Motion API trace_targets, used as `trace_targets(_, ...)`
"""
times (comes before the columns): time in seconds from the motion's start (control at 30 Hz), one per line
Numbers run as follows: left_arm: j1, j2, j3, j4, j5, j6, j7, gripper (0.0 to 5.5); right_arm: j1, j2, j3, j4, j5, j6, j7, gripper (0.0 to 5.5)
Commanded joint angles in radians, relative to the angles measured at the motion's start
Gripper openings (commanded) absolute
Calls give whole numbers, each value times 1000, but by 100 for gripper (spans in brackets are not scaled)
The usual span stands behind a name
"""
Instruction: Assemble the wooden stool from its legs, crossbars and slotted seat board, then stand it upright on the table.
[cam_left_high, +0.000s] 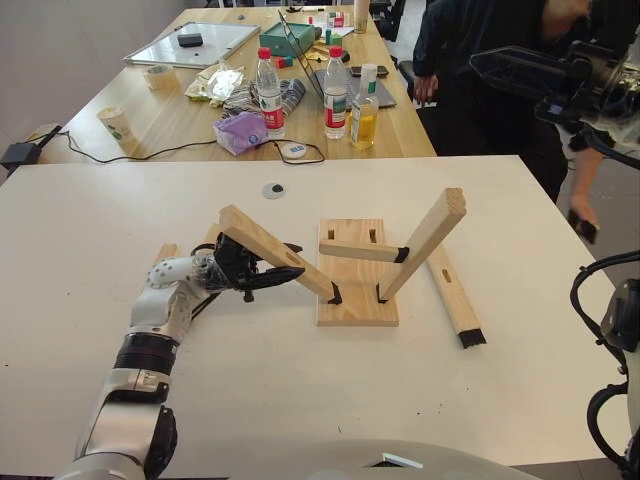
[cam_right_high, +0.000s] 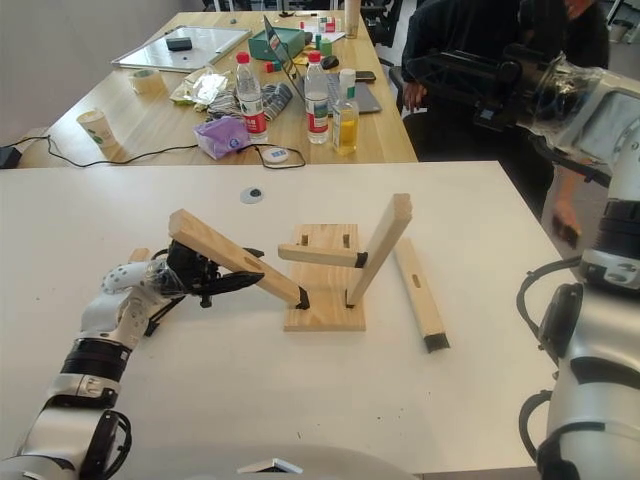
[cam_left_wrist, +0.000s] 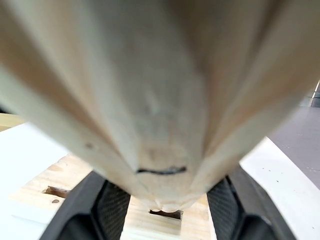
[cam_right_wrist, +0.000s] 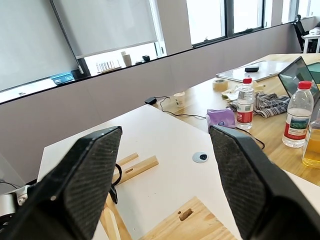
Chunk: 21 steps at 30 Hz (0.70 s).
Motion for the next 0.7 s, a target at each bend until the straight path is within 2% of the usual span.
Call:
trace_targets(0.03,-8,59,-4,40,68,46,-14,201,39,27,-41,-60,31,32,-44,322)
trace_targets(0.43,-126,72,31,73,68,91,-50,201,116,48,-106,-156,85,69,-130,322)
trace_targets(0.7,-93,111,-20,68,143,41,-147,201,128,43,-106,-167,105,69,-146,322)
